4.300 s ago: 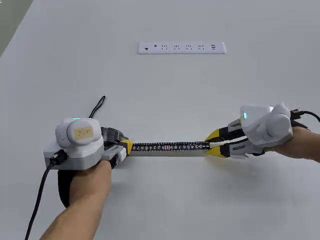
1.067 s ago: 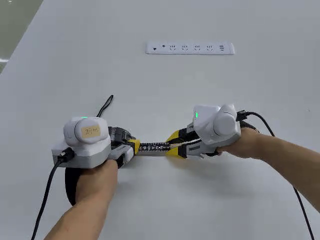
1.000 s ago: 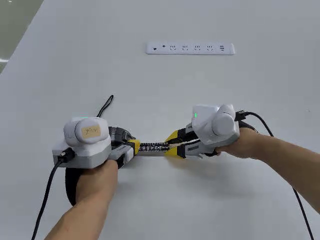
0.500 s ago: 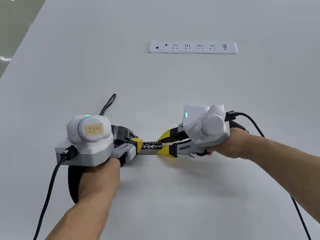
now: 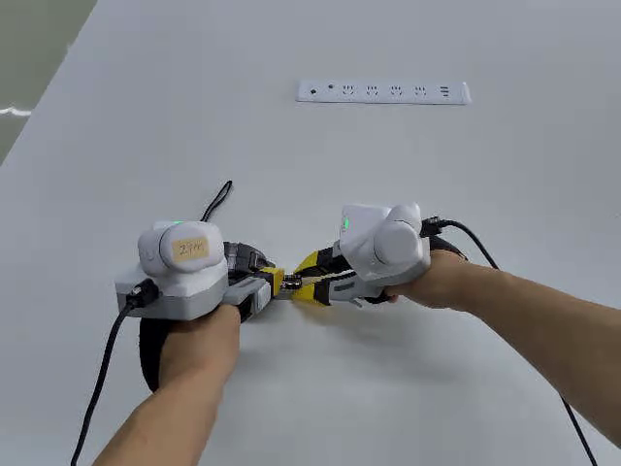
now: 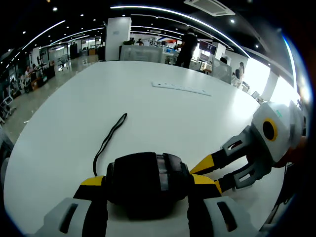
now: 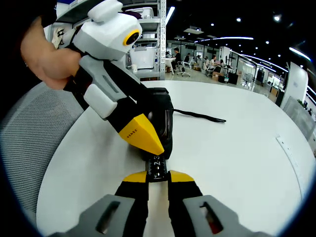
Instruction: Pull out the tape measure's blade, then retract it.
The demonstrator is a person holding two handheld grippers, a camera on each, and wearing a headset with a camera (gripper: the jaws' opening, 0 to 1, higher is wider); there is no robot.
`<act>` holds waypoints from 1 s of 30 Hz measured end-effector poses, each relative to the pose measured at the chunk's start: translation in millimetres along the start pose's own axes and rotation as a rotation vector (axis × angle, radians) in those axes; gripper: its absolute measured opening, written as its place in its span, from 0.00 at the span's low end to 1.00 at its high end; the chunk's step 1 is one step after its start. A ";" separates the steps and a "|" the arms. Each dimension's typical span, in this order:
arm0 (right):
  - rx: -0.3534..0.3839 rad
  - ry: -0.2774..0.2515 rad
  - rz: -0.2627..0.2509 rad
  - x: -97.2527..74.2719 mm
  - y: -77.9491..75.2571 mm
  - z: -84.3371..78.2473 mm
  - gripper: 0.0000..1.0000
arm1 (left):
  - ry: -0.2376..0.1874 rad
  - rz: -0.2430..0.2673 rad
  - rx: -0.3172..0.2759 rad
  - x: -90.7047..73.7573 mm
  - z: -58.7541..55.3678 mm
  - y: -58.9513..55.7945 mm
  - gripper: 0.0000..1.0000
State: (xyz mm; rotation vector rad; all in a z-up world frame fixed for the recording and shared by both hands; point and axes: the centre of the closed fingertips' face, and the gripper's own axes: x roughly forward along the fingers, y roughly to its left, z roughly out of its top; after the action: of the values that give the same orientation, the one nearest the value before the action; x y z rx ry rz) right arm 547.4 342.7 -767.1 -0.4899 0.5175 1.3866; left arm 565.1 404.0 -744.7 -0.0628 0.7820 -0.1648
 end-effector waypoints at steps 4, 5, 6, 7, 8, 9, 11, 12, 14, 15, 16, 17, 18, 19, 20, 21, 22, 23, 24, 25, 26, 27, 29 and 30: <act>-0.004 -0.002 0.001 5.2 0.2 4.0 0.13 | -0.003 -0.001 0.000 0.2 0.1 0.0 0.62; -0.004 -0.003 0.001 6.0 0.4 4.6 0.13 | -0.003 -0.001 -0.001 0.2 0.1 0.0 0.62; -0.004 -0.004 0.001 6.9 0.4 5.3 0.13 | -0.004 -0.002 -0.002 0.2 0.2 0.0 0.62; -0.003 -0.005 0.003 8.4 0.7 6.3 0.13 | -0.004 -0.001 -0.002 0.3 0.0 0.1 0.63; -0.004 -0.005 0.003 9.4 0.8 6.9 0.13 | -0.004 -0.001 -0.002 0.2 -0.1 0.1 0.63; -0.005 -0.006 0.004 10.8 1.0 8.1 0.13 | -0.004 -0.002 -0.002 0.1 -0.3 0.2 0.63; -0.006 -0.006 0.004 12.1 1.1 9.3 0.13 | -0.005 -0.001 -0.006 -0.2 -0.4 0.4 0.63; -0.008 -0.006 0.005 12.5 1.2 9.7 0.13 | -0.005 -0.003 -0.009 -0.1 -0.3 0.5 0.63; -0.006 -0.004 0.006 12.3 1.2 9.0 0.13 | -0.007 -0.002 -0.008 0.1 -0.2 0.7 0.63; -0.006 -0.004 0.006 12.3 1.1 8.9 0.13 | -0.008 -0.001 -0.007 0.2 -0.1 0.7 0.63; -0.006 -0.003 0.006 12.3 1.1 8.6 0.13 | -0.008 -0.001 -0.005 0.3 -0.2 0.6 0.63; -0.008 -0.001 0.006 12.3 1.4 8.3 0.13 | -0.007 -0.002 -0.001 0.5 -0.2 0.5 0.63; -0.010 -0.001 0.006 12.3 1.4 8.3 0.13 | -0.006 -0.002 -0.001 0.7 -0.2 0.4 0.63; -0.012 -0.001 0.006 12.2 1.6 8.3 0.13 | -0.006 -0.003 -0.001 1.1 -0.2 0.4 0.63; -0.013 0.000 0.005 12.1 1.6 8.3 0.13 | -0.006 -0.003 -0.002 1.1 -0.2 0.4 0.63; -0.013 0.000 0.006 12.1 1.6 8.3 0.13 | -0.006 -0.002 -0.002 1.1 -0.2 0.4 0.63; -0.015 0.000 0.006 12.2 1.7 8.2 0.13 | -0.005 -0.003 -0.002 1.1 -0.2 0.4 0.63; -0.017 0.000 0.005 12.4 1.6 8.1 0.13 | -0.005 -0.003 -0.001 1.3 -0.3 0.5 0.63; -0.017 0.001 0.005 12.5 1.4 8.0 0.13 | -0.005 -0.003 -0.002 1.5 -0.2 0.6 0.63; -0.017 0.000 0.005 12.5 1.4 8.0 0.13 | -0.005 -0.002 -0.002 2.0 -0.1 1.0 0.63; -0.018 0.000 0.005 12.6 1.3 8.0 0.13 | -0.005 -0.002 -0.002 2.0 -0.1 1.1 0.63; -0.018 0.000 0.005 12.6 1.3 8.0 0.13 | -0.005 -0.002 -0.002 2.0 -0.1 1.1 0.63; -0.018 0.000 0.005 12.6 1.3 8.1 0.13 | -0.005 -0.002 -0.002 2.1 -0.1 1.1 0.63; -0.020 0.000 0.005 12.5 1.2 7.9 0.13 | -0.005 -0.002 -0.002 2.2 -0.1 1.1 0.64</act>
State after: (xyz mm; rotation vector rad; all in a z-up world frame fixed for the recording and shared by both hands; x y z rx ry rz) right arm 548.0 357.4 -768.5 -0.5057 0.5057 1.3979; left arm 566.7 404.8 -746.4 -0.0657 0.7768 -0.1654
